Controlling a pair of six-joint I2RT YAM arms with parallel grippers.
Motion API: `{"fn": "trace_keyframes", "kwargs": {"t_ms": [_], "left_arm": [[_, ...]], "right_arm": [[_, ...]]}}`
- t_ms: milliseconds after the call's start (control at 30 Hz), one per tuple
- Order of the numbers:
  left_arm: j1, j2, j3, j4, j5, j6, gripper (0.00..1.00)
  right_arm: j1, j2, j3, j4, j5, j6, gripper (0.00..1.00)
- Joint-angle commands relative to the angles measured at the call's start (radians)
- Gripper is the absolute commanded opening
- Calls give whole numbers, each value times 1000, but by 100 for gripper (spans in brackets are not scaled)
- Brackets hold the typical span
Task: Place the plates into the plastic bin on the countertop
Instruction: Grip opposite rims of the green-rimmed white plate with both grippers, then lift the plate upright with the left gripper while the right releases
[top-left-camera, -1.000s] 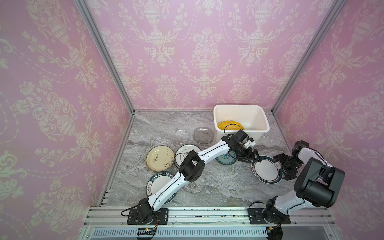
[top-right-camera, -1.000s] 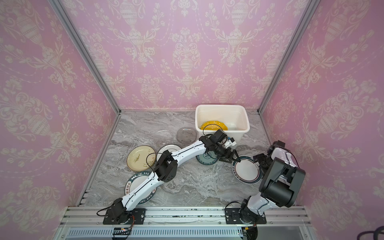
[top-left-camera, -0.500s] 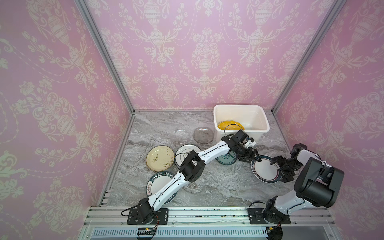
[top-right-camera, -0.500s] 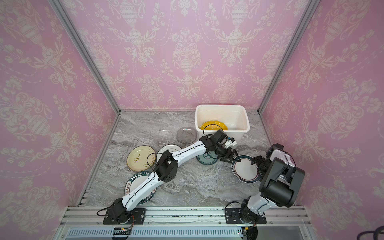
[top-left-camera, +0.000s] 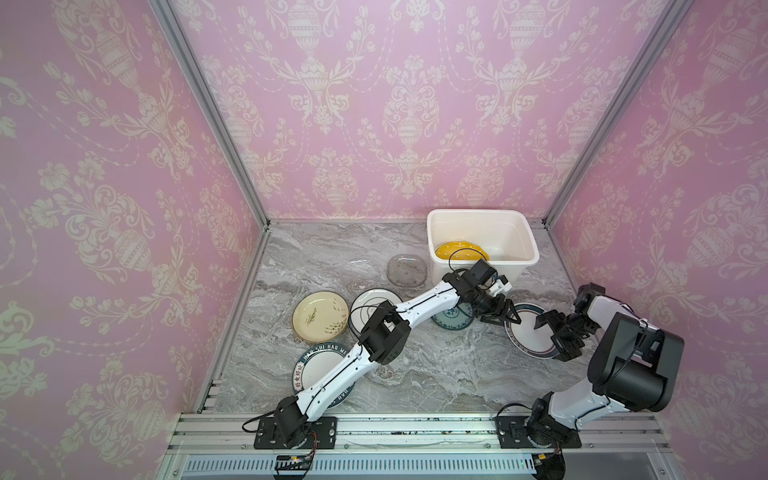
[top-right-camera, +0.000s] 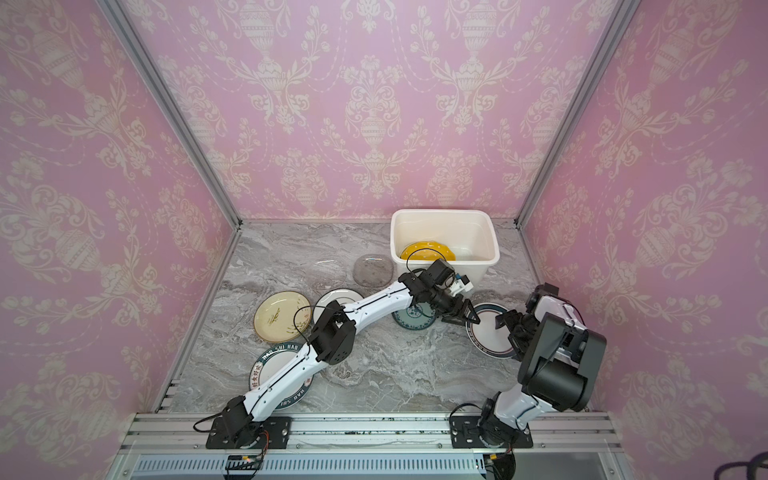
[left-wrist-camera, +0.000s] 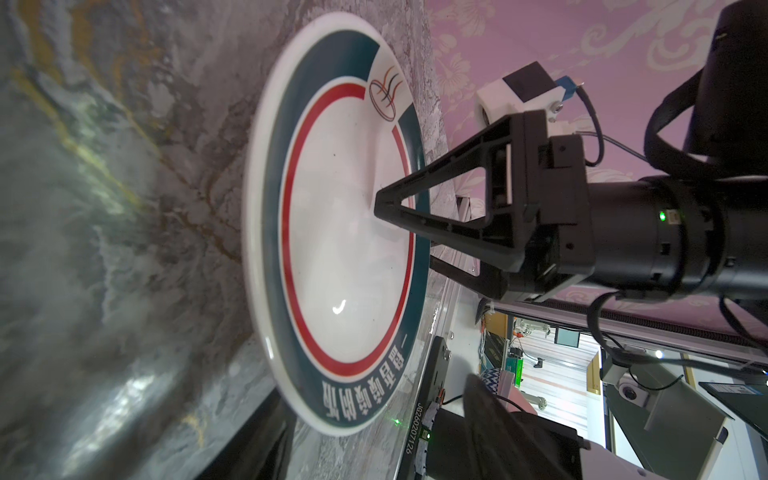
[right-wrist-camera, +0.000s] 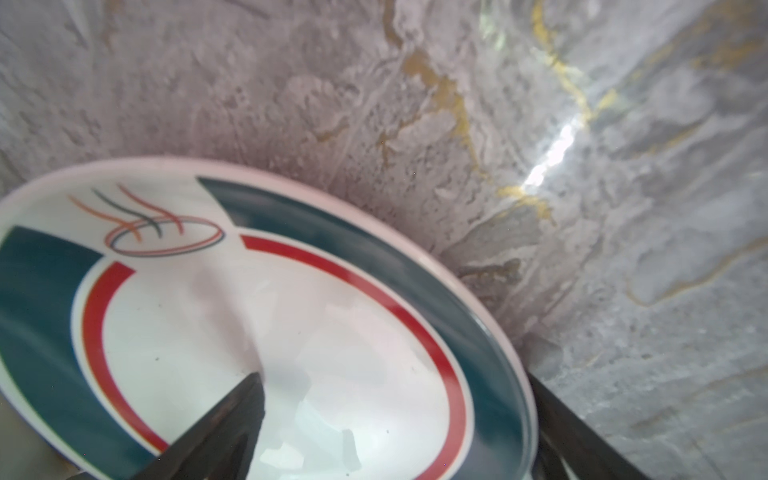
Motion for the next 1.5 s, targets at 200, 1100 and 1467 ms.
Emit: {"fn": "trace_keyframes", "kwargs": {"t_ms": [200,1100,1467], "left_arm": [[13,34,1,16,45,-31,49],[19,13,-17,-20,12,0,0],[13,-167,-146,-100,-58,145,0]], "right_arm": [[15,31,-6,9,-47,-55,81],[15,-41,28,-67,-44,-136,81],[24,-201,293,-313,72,-187,92]]}}
